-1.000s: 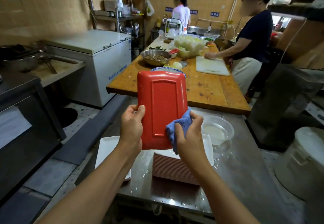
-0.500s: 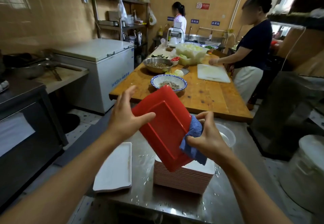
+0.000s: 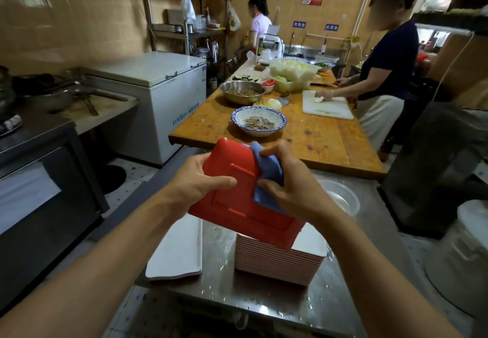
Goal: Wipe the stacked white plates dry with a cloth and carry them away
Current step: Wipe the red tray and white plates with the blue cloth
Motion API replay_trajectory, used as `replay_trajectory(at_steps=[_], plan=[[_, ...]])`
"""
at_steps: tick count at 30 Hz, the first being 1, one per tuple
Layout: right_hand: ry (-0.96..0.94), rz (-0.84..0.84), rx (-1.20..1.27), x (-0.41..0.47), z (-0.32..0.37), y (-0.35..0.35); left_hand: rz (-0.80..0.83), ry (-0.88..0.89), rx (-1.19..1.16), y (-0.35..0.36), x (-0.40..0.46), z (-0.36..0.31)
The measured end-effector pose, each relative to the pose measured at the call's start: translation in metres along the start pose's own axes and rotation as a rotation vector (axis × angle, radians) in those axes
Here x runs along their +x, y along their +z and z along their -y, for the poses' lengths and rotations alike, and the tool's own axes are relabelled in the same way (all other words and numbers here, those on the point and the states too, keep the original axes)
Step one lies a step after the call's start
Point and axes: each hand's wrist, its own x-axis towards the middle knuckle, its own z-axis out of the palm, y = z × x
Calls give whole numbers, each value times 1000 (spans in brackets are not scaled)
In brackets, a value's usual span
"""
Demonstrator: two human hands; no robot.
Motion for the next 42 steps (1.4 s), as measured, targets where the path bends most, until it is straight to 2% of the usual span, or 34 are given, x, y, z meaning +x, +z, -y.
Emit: replay_trajectory(at_steps=[4, 7, 11, 14, 18, 23, 27, 36, 39, 42], plan=[[-93, -47, -125, 5, 2, 9, -36, -13, -63, 0, -5, 0], [-62, -104, -214, -6, -16, 1, -43, -45, -109, -12, -8, 3], [72, -92, -52, -20, -36, -4, -76, -91, -156, -15, -7, 9], [92, -167, 14, -24, -37, 4, -121, -127, -222, -9, -4, 12], [156, -211, 38, -40, -40, 16, -214, -225, -328, 1, 1, 14], [136, -232, 3, -62, -46, 28, -302, -393, -442, 9, 7, 16], [69, -306, -171, -63, -44, 41, -328, -471, -487, 17, 6, 17], [-211, -246, -345, -52, -5, 105, -366, -524, -627, 34, 4, 9], [-258, -190, -407, -49, -2, 113, -372, -538, -648, 29, 1, 13], [-346, -63, -390, -46, -8, 102, -377, -528, -656, 22, -2, 19]])
